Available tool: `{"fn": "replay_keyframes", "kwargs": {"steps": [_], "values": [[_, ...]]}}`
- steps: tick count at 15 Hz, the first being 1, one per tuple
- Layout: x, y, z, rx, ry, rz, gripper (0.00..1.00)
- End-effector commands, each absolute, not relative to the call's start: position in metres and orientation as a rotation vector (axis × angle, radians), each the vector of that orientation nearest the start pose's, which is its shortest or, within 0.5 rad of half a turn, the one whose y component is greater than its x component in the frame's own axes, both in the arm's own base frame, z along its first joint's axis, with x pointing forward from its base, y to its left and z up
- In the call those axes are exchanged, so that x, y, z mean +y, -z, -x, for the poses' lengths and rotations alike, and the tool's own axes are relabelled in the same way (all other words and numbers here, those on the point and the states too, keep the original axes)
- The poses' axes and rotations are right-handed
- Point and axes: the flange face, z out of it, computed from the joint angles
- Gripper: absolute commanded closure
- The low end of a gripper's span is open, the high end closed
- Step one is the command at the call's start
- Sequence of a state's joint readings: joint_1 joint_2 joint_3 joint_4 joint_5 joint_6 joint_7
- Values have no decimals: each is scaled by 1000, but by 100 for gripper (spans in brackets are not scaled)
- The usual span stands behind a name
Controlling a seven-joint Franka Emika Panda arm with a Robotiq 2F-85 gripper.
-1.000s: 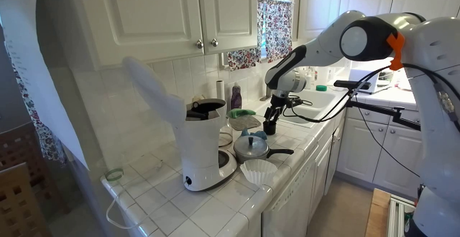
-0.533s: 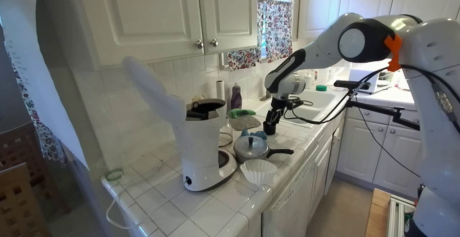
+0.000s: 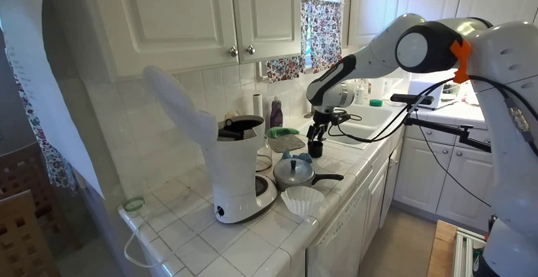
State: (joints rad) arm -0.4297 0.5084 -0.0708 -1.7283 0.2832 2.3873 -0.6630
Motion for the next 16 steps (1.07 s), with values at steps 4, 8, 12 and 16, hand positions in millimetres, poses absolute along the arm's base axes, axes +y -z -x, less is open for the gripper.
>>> {"fn": "replay_keyframes", "kwargs": {"steps": [4,8,12,16], "values": [[-317,-302,-607,17,312,3041,0],[-319,-295,-603,-16,259,3065,0],[-320,-289,-602,-21,255,3050,0],[-317,-285,-601,-28,220,3055,0]]}}
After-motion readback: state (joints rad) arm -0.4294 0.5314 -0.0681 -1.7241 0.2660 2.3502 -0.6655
